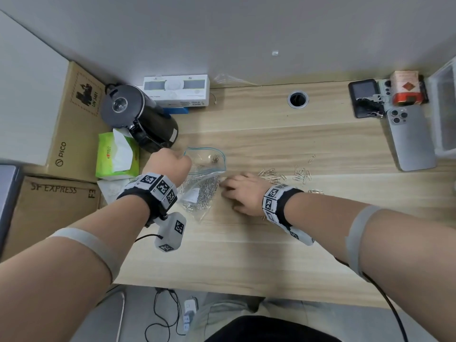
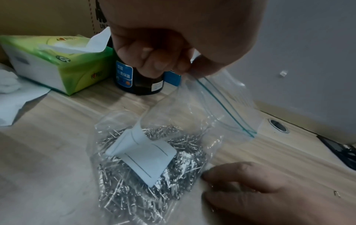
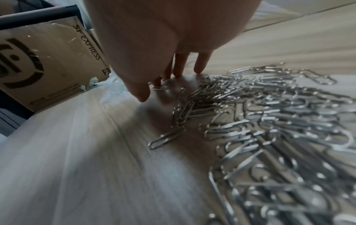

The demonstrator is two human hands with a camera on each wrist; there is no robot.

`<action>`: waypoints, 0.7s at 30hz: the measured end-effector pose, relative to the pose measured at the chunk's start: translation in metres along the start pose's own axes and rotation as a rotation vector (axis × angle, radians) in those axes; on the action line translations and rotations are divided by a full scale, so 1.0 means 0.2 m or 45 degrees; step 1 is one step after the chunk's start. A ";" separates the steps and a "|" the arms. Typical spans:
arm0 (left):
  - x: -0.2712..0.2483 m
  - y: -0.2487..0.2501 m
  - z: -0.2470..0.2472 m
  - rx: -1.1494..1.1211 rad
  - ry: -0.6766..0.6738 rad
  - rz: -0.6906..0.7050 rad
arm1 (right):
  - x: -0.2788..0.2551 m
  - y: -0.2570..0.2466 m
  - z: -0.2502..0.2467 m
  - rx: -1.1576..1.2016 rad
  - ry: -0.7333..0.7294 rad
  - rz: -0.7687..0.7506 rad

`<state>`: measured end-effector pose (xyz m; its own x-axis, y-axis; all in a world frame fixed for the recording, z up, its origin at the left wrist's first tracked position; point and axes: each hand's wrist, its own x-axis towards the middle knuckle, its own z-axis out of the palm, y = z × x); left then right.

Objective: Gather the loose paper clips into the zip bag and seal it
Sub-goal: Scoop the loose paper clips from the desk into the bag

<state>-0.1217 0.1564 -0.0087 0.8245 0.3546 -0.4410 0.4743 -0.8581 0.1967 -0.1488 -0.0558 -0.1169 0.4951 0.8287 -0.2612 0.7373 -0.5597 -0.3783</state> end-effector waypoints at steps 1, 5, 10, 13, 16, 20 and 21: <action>0.00 0.00 0.00 0.002 -0.011 0.001 | -0.01 0.00 -0.01 0.004 -0.010 -0.010; 0.01 0.05 0.03 -0.001 -0.050 0.036 | -0.09 0.06 -0.03 0.001 -0.087 -0.080; -0.01 0.11 0.05 0.064 -0.098 0.073 | -0.15 0.08 -0.05 0.011 -0.028 -0.162; 0.00 0.12 0.05 0.098 -0.129 0.098 | -0.13 0.02 -0.03 0.060 -0.102 -0.188; 0.00 0.13 0.04 0.101 -0.164 0.102 | -0.15 0.00 0.01 0.020 -0.105 -0.177; -0.01 0.16 0.05 0.123 -0.185 0.097 | -0.24 0.08 -0.04 -0.037 -0.110 -0.075; -0.01 0.17 0.05 0.142 -0.186 0.097 | -0.26 0.10 -0.05 -0.067 -0.114 -0.051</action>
<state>-0.1110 0.1218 -0.0101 0.7991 0.2364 -0.5527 0.3684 -0.9192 0.1395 -0.1551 -0.1106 -0.1031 0.4231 0.8453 -0.3262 0.7801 -0.5230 -0.3435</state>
